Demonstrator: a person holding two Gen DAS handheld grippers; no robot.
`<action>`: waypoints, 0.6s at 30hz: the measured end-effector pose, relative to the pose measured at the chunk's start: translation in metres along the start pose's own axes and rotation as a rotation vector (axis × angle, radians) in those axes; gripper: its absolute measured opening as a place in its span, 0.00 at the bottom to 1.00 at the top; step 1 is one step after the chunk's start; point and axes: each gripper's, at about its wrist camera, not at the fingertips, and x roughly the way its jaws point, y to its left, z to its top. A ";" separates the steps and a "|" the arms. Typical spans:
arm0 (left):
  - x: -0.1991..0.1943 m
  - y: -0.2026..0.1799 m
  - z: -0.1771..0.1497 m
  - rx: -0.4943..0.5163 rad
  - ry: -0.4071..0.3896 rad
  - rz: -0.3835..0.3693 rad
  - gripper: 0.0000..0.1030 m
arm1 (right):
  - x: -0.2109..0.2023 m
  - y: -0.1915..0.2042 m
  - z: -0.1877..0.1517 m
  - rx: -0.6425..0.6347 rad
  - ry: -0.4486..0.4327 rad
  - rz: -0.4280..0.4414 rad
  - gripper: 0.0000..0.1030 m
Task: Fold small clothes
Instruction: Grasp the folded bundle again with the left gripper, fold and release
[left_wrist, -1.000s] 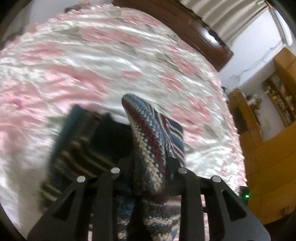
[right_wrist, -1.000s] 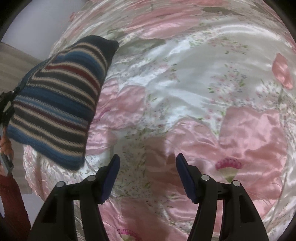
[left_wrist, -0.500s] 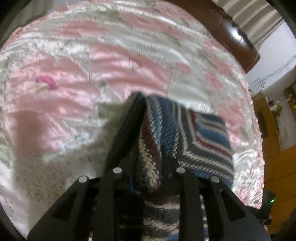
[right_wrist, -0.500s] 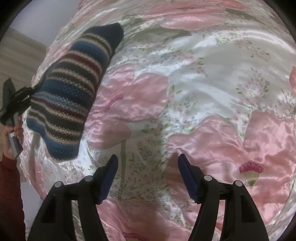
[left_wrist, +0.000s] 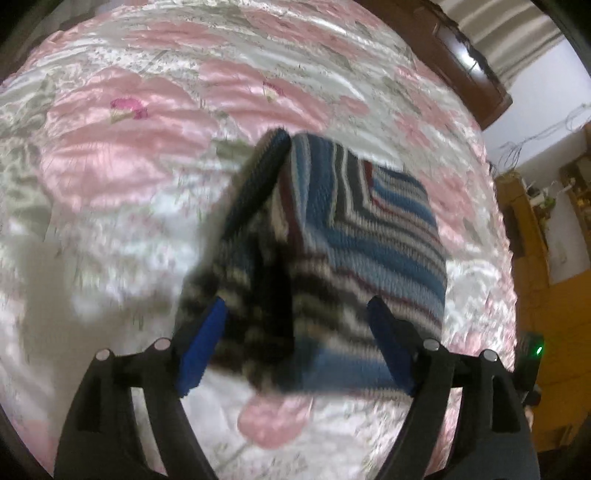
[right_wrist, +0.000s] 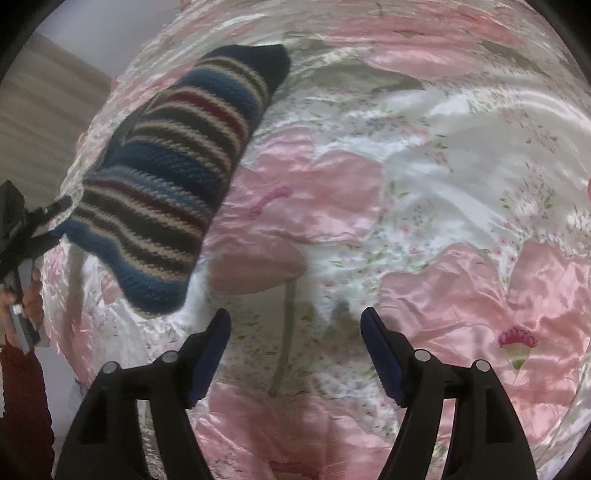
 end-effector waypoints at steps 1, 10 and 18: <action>0.004 -0.001 -0.004 0.006 0.014 -0.003 0.79 | 0.000 0.002 -0.001 -0.001 0.001 0.004 0.71; 0.026 0.011 -0.008 -0.088 0.067 -0.071 0.12 | 0.001 0.013 -0.005 0.009 0.020 0.003 0.71; -0.032 0.017 0.006 -0.007 -0.108 -0.036 0.11 | 0.002 0.022 -0.001 -0.010 0.022 0.015 0.72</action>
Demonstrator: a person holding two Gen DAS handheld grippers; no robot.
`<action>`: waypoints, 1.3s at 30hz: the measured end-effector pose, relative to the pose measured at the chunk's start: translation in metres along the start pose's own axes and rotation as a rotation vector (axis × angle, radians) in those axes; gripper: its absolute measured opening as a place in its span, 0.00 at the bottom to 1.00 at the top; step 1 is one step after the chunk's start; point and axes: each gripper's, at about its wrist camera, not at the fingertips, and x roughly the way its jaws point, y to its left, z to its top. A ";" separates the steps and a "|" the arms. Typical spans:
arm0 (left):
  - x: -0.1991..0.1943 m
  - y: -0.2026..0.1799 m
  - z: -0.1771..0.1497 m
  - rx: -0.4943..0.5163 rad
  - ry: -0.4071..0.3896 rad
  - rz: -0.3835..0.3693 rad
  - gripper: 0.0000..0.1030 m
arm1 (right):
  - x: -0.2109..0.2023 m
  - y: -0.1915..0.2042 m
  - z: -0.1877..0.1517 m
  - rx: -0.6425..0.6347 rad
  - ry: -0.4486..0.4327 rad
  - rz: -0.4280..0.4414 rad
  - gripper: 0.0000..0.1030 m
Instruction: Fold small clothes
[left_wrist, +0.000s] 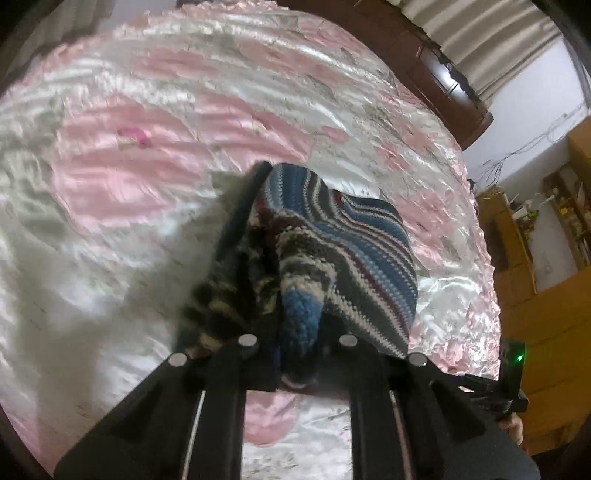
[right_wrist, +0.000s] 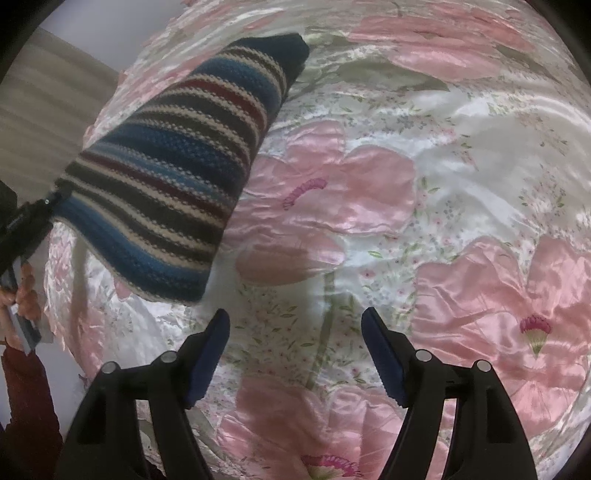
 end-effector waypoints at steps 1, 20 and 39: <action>0.010 0.009 -0.003 0.000 0.027 0.037 0.11 | 0.002 0.002 0.001 -0.004 0.003 0.002 0.72; 0.037 0.024 -0.024 0.028 0.121 0.119 0.63 | 0.046 0.064 0.018 -0.040 0.045 0.133 0.72; 0.070 0.024 -0.050 0.053 0.178 0.133 0.71 | 0.043 0.064 0.016 -0.066 0.029 0.151 0.22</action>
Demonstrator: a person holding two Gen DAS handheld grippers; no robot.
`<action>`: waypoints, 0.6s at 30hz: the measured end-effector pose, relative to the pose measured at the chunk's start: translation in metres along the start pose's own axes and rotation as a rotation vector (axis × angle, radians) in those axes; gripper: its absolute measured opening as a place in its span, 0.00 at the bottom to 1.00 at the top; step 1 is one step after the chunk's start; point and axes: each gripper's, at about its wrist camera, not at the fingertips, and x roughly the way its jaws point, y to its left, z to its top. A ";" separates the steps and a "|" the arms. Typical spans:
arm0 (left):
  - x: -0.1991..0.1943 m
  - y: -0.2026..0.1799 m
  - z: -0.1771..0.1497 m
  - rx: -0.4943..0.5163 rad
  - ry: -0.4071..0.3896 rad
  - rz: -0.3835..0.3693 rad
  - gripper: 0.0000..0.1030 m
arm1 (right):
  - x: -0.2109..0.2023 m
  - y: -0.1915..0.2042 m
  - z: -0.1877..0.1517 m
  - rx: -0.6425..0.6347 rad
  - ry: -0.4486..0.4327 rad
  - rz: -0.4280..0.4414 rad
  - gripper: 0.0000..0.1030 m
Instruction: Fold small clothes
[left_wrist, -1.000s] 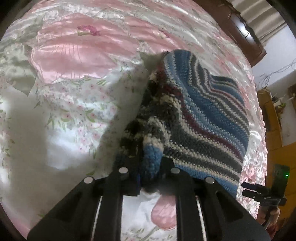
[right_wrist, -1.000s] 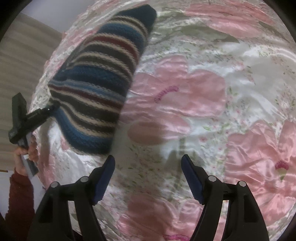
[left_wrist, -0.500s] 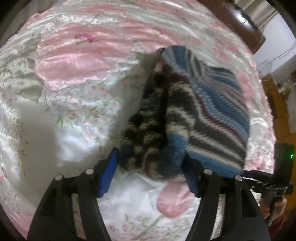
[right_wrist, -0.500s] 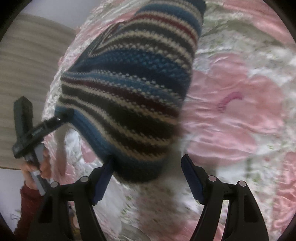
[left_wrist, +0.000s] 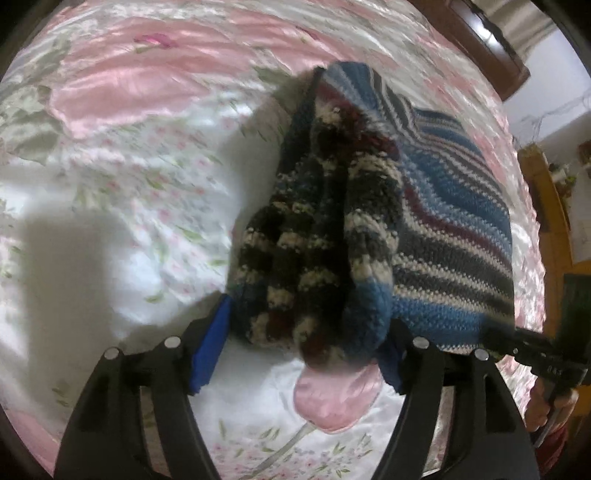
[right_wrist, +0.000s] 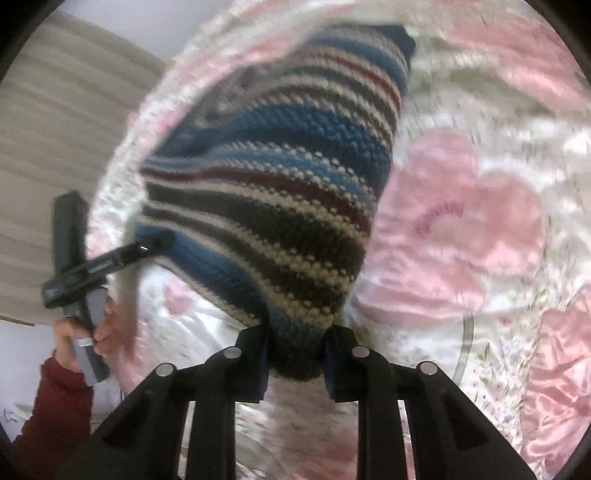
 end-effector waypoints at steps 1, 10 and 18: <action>0.002 -0.001 0.000 0.011 0.003 0.006 0.72 | 0.012 -0.004 -0.001 0.015 0.036 -0.012 0.23; -0.039 0.002 0.017 0.019 0.003 -0.029 0.73 | -0.016 0.005 0.007 -0.056 0.001 -0.003 0.60; -0.060 -0.008 0.086 -0.038 -0.091 -0.056 0.75 | -0.038 -0.009 0.026 -0.047 -0.048 -0.068 0.65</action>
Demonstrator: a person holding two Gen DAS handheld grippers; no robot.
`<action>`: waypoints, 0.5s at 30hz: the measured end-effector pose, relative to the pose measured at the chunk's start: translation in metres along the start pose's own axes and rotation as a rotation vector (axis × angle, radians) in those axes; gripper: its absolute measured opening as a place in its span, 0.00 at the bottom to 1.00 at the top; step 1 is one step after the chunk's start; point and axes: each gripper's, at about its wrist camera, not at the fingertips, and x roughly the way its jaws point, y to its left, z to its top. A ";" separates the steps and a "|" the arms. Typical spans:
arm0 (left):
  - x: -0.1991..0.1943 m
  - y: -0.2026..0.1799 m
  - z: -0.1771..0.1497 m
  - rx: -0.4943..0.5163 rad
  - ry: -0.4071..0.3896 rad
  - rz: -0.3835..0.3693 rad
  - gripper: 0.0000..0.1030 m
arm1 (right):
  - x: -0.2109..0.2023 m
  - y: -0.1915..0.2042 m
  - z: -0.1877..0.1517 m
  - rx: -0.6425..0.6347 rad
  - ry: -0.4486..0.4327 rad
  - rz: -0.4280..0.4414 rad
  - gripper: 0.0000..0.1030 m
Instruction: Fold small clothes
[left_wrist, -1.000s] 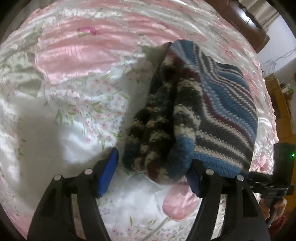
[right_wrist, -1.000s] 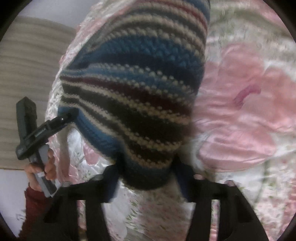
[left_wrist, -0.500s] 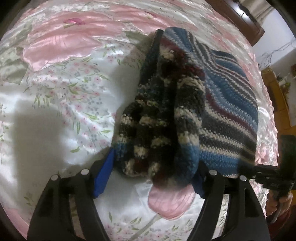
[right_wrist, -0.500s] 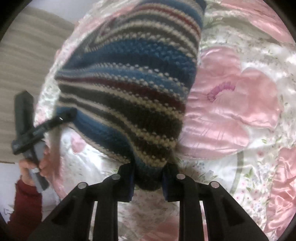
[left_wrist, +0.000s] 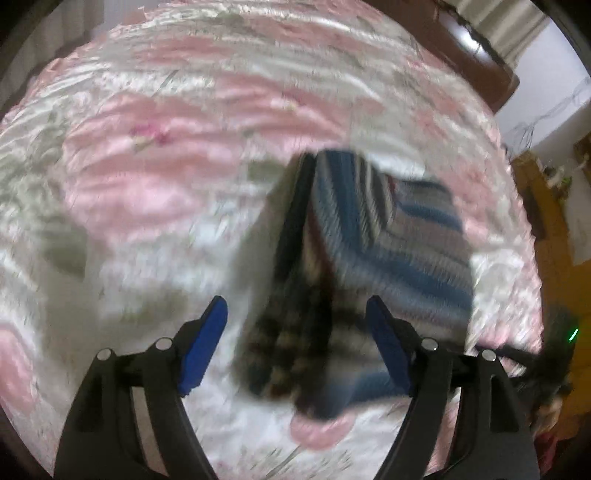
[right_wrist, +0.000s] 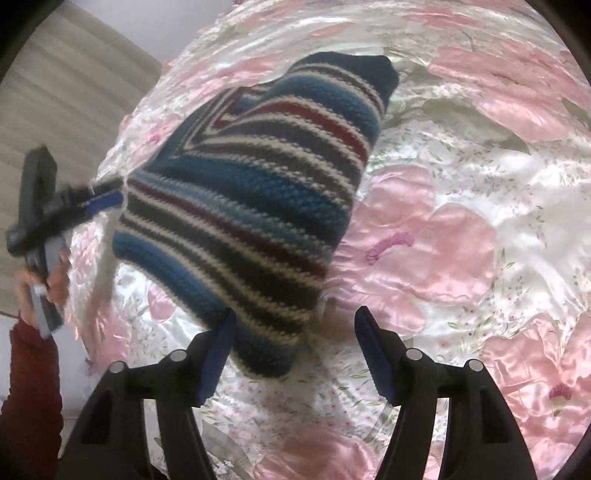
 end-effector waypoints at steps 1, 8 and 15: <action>0.002 -0.002 0.007 -0.016 -0.005 -0.010 0.77 | 0.002 -0.003 0.001 0.007 0.003 0.002 0.65; 0.062 -0.018 0.049 -0.054 0.085 -0.002 0.78 | 0.011 -0.012 -0.004 0.017 0.008 0.015 0.66; 0.100 -0.017 0.061 -0.144 0.169 -0.139 0.66 | 0.013 -0.018 -0.002 0.006 0.008 -0.012 0.66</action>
